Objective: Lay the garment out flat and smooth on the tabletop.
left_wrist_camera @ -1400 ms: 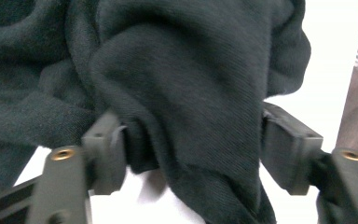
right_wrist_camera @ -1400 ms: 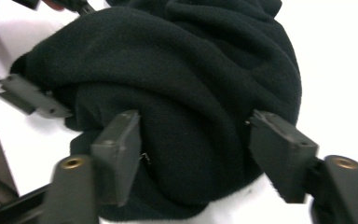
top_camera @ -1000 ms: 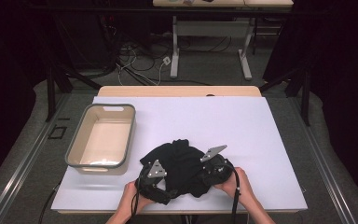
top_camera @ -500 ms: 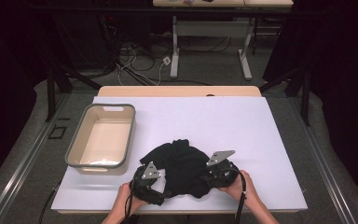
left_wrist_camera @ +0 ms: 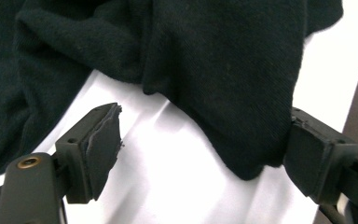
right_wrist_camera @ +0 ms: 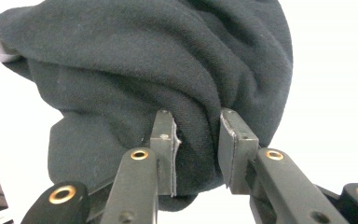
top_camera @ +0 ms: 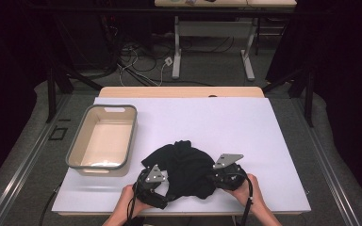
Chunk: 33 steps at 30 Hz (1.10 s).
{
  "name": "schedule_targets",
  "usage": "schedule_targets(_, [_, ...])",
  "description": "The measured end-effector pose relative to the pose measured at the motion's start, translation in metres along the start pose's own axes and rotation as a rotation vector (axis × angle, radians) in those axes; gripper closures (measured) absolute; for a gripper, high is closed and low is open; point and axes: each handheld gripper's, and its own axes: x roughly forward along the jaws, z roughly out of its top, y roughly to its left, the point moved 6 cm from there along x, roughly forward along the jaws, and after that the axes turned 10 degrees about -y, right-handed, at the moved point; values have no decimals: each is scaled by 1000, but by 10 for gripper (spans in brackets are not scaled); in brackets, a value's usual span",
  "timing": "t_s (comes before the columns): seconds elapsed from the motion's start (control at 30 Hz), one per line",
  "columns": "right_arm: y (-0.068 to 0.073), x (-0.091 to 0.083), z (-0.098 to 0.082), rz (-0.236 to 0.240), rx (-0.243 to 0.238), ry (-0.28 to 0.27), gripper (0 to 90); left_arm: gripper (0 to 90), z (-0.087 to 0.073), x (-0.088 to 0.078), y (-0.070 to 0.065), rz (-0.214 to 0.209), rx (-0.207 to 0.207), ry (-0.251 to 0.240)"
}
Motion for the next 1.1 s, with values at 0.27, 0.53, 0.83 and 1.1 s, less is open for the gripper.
schedule_targets(0.27, [-4, -2, -5, -10, 38, 42, 614, 335, -1, 1, -13, -22, 16, 36])
schedule_targets(0.53, [6, -7, 4, 2, -13, 15, 372, 576, 1, 4, -12, -28, 1, -20])
schedule_targets(0.83, [26, -6, 16, -1, -74, -42, 351, 753, 5, 11, -13, -51, -14, -70])
schedule_targets(1.1, [40, 0, 22, 33, -90, -40, 278, 768, 12, 19, -16, -40, -19, -100])
